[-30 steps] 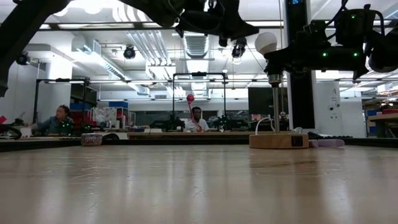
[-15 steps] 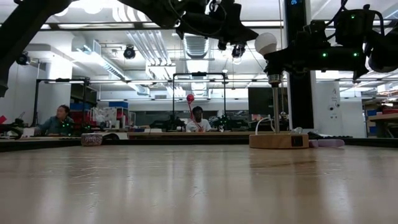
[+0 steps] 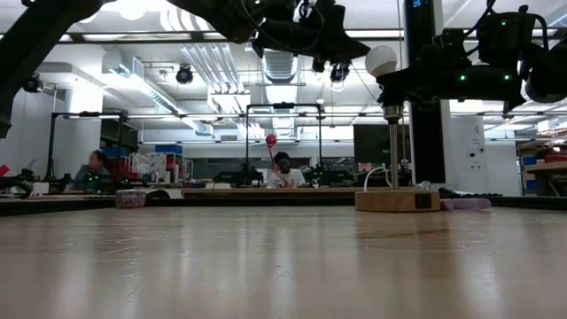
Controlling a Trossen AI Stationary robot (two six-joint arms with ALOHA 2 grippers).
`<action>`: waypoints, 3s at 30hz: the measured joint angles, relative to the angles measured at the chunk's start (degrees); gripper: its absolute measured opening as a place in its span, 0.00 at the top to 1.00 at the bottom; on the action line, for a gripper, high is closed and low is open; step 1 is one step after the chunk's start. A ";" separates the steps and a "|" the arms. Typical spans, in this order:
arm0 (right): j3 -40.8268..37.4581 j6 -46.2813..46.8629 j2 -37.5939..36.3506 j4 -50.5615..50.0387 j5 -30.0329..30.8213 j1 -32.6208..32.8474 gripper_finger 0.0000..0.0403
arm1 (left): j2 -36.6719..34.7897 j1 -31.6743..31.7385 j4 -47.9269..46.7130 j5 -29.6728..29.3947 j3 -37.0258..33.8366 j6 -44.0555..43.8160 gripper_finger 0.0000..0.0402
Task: Screw lightbulb
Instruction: Insert the lightbulb on the lamp
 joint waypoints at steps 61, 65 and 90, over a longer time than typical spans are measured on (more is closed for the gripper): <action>5.67 6.05 -36.65 -45.42 0.79 0.02 0.55 | 0.55 -0.14 4.32 -0.39 -0.04 0.42 1.00; 9.70 2.24 -35.70 -47.79 0.87 0.02 0.62 | 0.55 -0.31 4.79 -0.42 -0.04 0.42 1.00; 25.66 -4.99 -18.98 -57.66 -0.74 0.02 0.96 | 0.52 -0.86 5.12 -0.55 -0.04 0.37 1.00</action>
